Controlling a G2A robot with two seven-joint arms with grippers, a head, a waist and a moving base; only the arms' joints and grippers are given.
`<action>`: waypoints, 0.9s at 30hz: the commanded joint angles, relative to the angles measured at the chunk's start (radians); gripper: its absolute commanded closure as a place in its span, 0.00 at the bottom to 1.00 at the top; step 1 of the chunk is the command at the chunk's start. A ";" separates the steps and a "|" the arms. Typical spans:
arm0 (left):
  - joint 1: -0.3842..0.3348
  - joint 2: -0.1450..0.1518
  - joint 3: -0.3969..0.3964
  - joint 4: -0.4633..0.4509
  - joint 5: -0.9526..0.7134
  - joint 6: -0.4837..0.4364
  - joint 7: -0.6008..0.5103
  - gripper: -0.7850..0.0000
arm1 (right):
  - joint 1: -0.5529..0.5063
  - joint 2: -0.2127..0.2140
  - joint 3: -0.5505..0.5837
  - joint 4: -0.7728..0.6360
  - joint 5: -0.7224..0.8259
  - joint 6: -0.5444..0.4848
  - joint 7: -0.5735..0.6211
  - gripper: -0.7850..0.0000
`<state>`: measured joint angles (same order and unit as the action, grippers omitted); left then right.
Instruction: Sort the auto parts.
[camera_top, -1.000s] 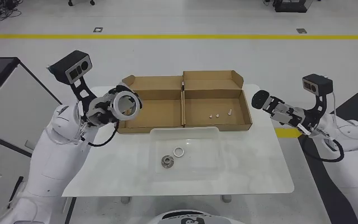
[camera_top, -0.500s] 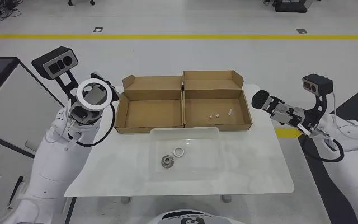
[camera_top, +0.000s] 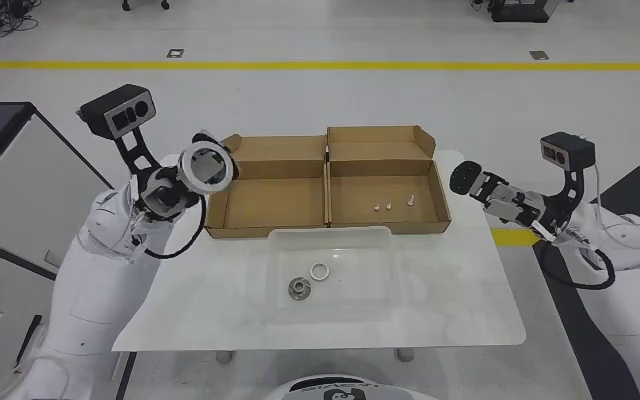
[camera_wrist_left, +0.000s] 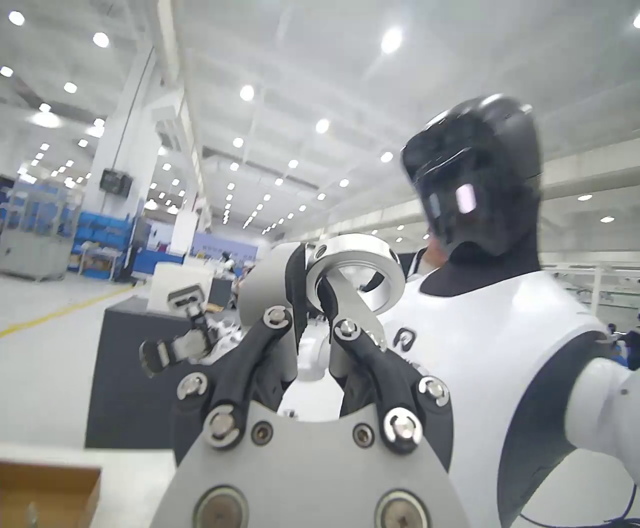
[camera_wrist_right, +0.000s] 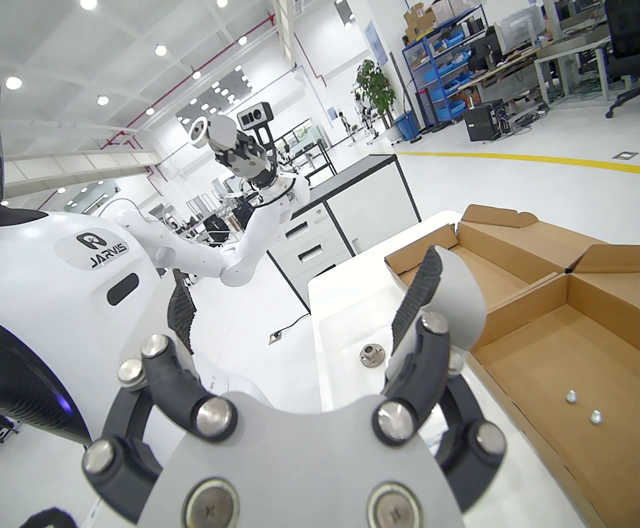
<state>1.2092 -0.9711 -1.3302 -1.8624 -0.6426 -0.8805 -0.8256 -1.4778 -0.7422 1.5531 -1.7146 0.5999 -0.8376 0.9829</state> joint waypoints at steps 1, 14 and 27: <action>-0.012 -0.004 0.023 0.001 0.071 0.045 0.005 1.00 | 0.000 0.000 0.000 0.000 0.000 0.000 0.000 0.00; -0.270 -0.056 0.218 0.161 0.461 0.207 0.095 1.00 | 0.000 0.000 0.000 0.000 0.000 0.000 0.000 0.00; -0.495 -0.118 0.468 0.294 1.026 0.382 0.051 1.00 | 0.000 0.000 0.000 0.000 0.000 0.000 0.000 0.00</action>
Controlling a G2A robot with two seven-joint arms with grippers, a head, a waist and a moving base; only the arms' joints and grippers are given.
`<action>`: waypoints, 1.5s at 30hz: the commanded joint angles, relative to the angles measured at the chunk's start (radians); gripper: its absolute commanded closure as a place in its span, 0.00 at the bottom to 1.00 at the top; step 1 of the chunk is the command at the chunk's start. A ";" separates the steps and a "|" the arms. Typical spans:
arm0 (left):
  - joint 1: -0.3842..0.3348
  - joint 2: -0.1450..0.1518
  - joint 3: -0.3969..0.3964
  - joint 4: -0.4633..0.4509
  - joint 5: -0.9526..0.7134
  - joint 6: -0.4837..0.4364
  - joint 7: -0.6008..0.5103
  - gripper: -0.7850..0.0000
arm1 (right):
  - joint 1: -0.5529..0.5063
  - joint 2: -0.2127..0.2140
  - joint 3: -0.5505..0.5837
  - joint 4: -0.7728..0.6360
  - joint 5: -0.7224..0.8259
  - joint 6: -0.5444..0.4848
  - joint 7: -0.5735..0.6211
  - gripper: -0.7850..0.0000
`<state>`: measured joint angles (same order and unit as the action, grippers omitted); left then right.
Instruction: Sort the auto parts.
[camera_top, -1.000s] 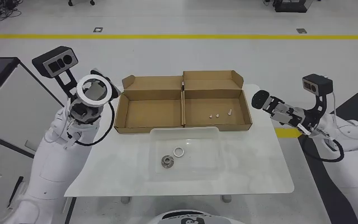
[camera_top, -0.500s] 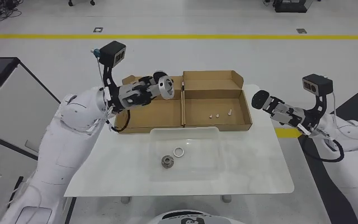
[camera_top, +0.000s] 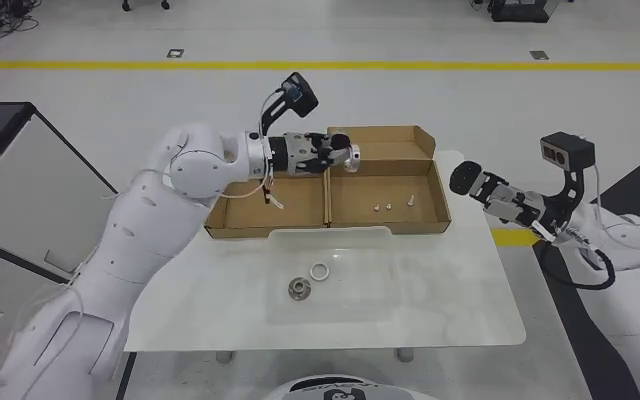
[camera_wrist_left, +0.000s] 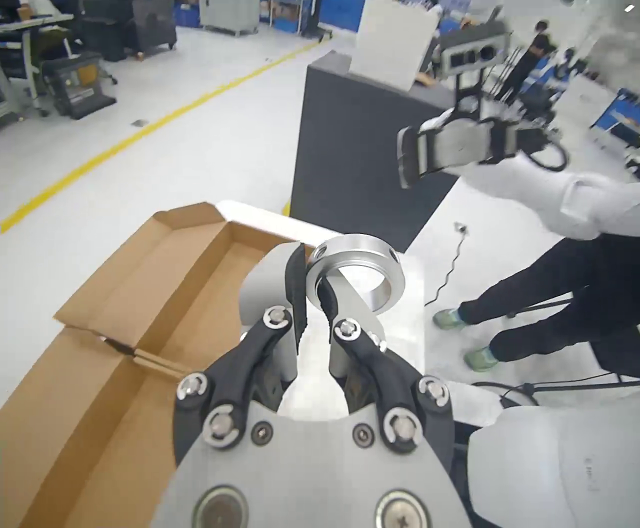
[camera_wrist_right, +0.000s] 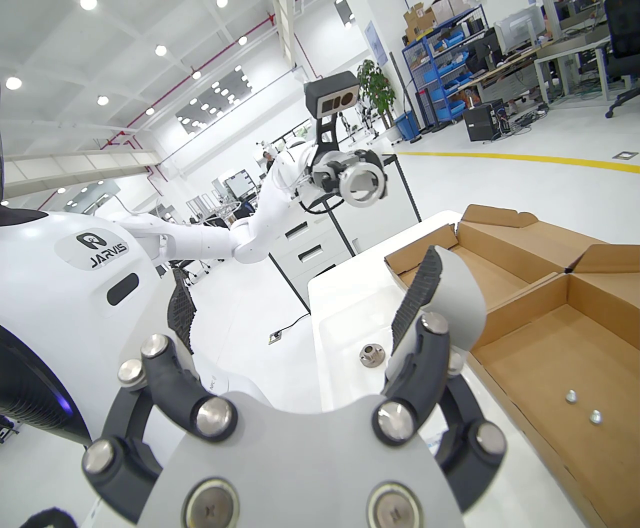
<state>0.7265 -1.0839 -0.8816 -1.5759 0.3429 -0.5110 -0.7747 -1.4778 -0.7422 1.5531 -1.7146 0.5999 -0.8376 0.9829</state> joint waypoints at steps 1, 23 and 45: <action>-0.022 -0.011 0.037 0.016 0.058 0.025 0.004 1.00 | 0.000 0.000 0.000 0.000 0.000 0.000 0.000 0.00; -0.275 -0.174 0.412 0.365 0.601 0.099 -0.113 1.00 | 0.000 0.000 0.000 0.000 0.000 0.000 0.000 0.00; -0.322 -0.336 0.571 0.781 0.779 0.000 -0.127 1.00 | 0.000 0.000 0.000 0.000 0.000 0.000 0.000 0.00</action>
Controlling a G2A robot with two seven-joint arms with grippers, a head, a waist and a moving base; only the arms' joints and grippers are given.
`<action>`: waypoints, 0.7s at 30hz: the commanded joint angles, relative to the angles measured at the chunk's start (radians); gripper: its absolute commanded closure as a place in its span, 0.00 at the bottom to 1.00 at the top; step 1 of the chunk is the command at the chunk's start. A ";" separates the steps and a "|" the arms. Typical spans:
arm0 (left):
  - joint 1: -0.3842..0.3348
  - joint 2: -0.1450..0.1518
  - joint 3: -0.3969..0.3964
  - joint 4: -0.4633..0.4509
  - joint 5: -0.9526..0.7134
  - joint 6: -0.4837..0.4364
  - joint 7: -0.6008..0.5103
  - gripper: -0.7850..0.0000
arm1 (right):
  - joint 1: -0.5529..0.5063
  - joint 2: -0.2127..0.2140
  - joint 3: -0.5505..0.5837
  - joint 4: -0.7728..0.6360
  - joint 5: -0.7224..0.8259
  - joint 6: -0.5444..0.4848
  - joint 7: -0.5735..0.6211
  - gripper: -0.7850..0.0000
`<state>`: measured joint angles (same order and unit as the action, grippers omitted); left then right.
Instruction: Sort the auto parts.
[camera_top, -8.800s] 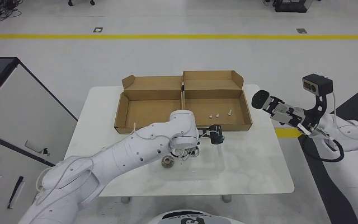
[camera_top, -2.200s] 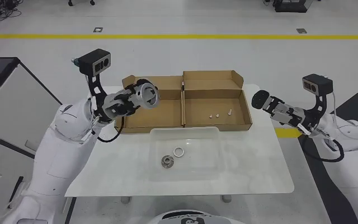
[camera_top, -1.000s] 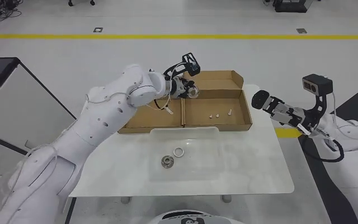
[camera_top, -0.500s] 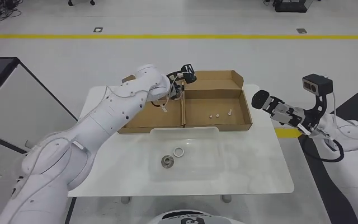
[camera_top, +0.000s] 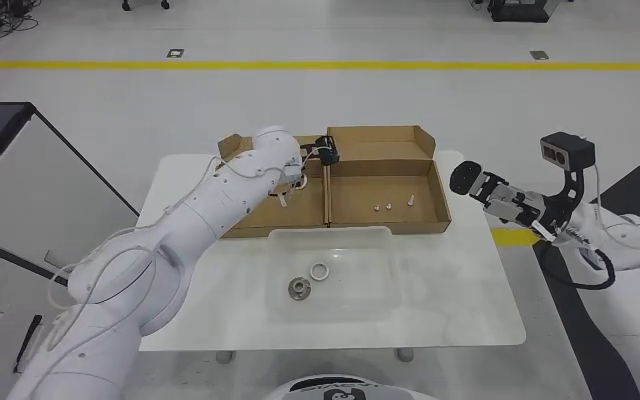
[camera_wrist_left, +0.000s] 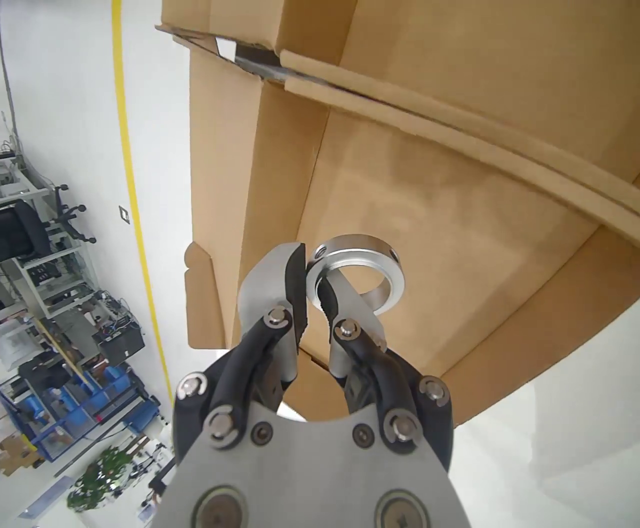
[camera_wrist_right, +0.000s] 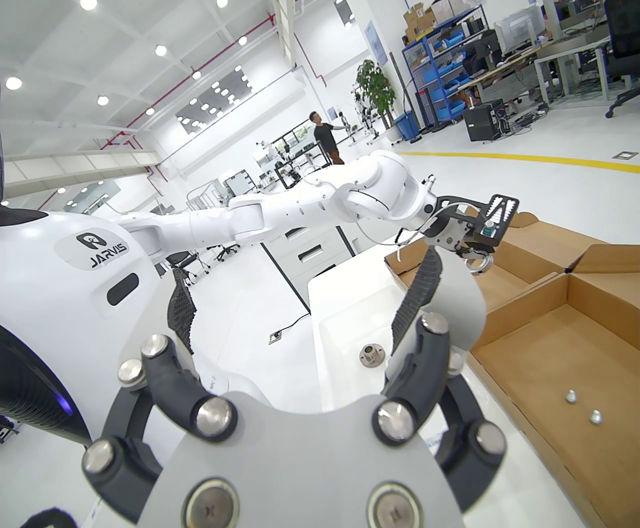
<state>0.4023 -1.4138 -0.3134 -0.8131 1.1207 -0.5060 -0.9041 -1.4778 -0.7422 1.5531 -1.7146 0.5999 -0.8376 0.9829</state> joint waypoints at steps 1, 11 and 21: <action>0.003 -0.012 0.009 0.033 0.010 -0.012 0.003 1.00 | 0.000 0.000 0.000 0.000 0.000 0.000 0.000 0.00; 0.030 -0.070 0.034 0.168 0.036 -0.050 0.042 1.00 | 0.000 0.000 0.000 0.000 0.000 0.000 0.000 0.00; 0.041 -0.113 0.039 0.253 0.059 -0.072 0.070 1.00 | 0.000 0.000 0.000 0.000 0.000 0.000 0.000 0.00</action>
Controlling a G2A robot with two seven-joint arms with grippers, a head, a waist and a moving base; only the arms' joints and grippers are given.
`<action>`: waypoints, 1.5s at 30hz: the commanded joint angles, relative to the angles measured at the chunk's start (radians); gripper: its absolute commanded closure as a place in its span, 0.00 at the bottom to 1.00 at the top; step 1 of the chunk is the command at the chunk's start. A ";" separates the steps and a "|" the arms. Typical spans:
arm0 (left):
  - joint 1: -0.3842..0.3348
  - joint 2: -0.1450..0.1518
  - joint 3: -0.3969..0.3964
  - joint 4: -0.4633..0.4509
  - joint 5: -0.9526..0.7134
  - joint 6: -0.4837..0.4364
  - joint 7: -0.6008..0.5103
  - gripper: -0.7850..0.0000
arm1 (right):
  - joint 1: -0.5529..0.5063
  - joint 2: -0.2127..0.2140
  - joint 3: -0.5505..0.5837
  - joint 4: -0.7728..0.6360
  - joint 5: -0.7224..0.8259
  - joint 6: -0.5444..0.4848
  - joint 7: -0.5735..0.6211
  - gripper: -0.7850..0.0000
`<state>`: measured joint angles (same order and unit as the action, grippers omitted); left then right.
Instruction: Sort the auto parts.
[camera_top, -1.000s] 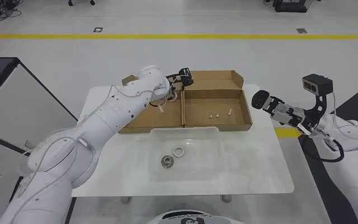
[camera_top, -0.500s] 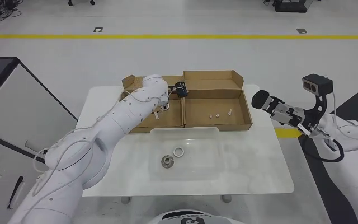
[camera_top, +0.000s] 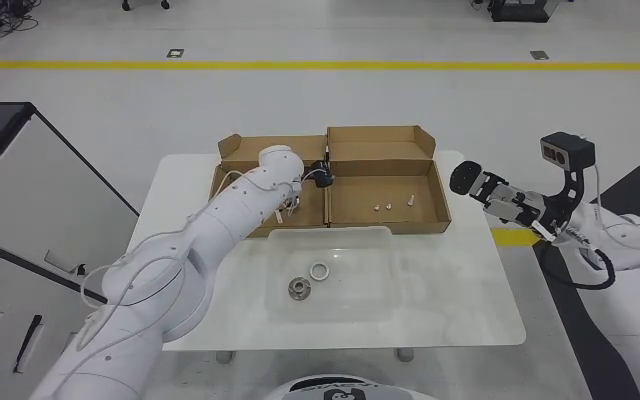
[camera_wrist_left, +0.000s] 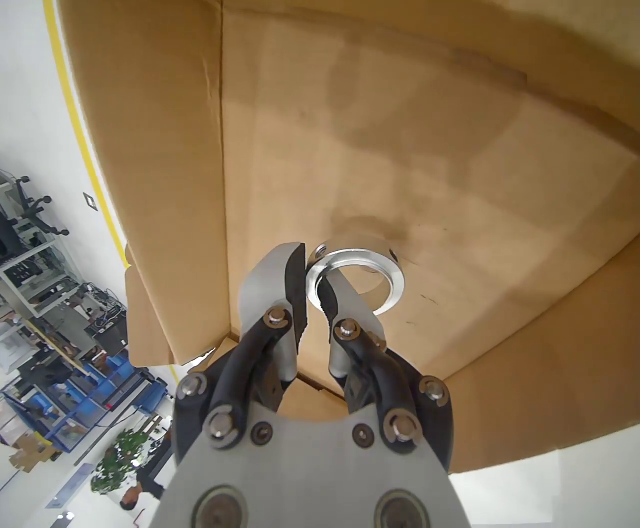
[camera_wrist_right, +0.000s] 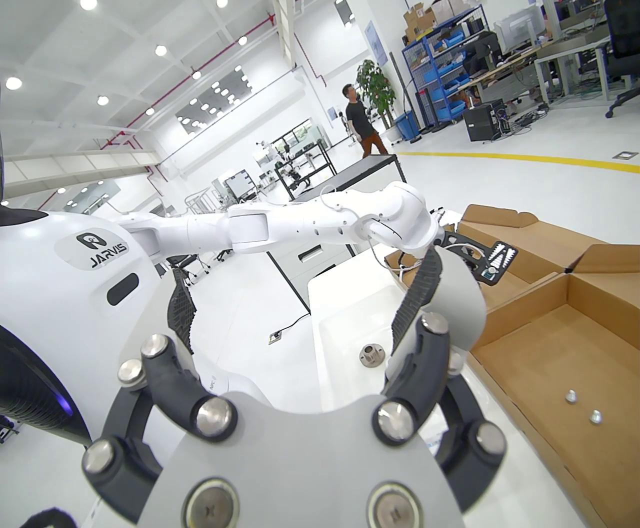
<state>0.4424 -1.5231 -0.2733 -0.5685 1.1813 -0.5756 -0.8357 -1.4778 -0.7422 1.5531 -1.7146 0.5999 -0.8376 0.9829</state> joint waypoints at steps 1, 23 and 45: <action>0.001 -0.007 -0.002 0.016 0.000 -0.004 0.004 1.00 | 0.000 0.000 0.000 0.000 0.000 0.000 0.000 0.00; -0.020 -0.045 -0.064 0.087 -0.039 0.000 0.026 0.00 | 0.000 0.000 0.000 0.000 0.000 0.000 0.000 0.00; 0.068 0.130 -0.326 -0.532 -0.181 -0.041 -0.368 0.00 | 0.000 0.000 0.000 0.000 0.000 0.000 0.000 0.00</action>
<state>0.4845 -1.4110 -0.5740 -1.0316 1.0121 -0.6238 -1.1743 -1.4778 -0.7422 1.5531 -1.7146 0.5999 -0.8376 0.9829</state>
